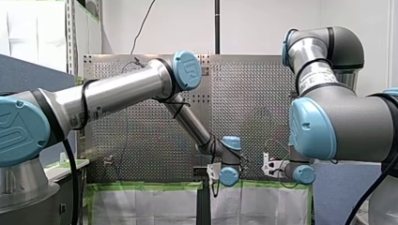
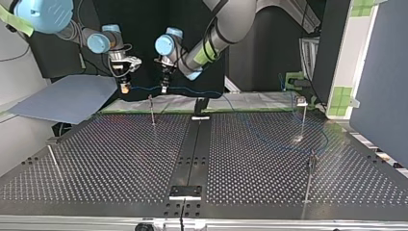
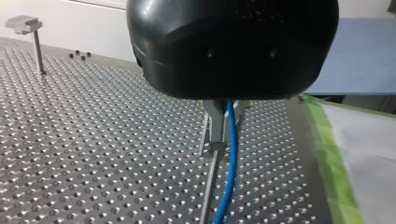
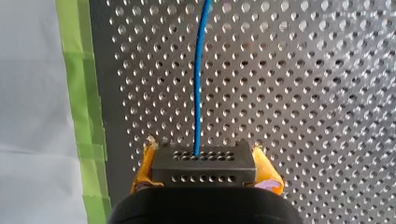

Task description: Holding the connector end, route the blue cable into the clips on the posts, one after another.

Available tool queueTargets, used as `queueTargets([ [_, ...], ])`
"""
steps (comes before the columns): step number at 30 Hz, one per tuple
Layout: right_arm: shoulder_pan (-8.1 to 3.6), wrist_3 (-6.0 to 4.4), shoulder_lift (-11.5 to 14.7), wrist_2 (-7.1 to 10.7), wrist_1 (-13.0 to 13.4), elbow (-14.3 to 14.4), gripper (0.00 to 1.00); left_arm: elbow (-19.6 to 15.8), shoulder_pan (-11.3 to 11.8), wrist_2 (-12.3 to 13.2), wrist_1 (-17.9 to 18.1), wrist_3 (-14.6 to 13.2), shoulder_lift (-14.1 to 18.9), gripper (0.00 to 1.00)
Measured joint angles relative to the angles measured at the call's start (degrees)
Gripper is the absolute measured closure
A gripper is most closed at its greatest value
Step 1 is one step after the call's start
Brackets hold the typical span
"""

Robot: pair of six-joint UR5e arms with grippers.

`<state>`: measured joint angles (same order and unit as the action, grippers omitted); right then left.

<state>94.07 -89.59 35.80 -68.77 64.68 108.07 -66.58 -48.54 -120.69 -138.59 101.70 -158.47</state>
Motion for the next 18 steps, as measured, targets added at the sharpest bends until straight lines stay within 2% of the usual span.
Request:
queueTargets([
  [5, -0.96, 0.3, -1.13, 0.24, -0.17, -0.59, 1.0, 1.26, 0.8, 0.66, -0.18, 0.05, -0.64, 1.0],
  [9, -1.42, 0.32, -2.16, 1.72, -0.35, -1.46, 1.0, 3.05, 0.86, 1.11, -1.37, 0.06, -2.35, 1.0],
  [14, -1.88, 1.8, -3.34, 3.61, -2.43, -3.42, 1.0, 5.46, 0.67, 1.66, -1.99, 0.34, -4.75, 1.0],
  [18, -2.31, 2.03, -3.52, 4.2, -3.8, -4.65, 1.0, 6.52, 0.94, 2.0, -2.08, 0.4, -5.2, 1.0],
])
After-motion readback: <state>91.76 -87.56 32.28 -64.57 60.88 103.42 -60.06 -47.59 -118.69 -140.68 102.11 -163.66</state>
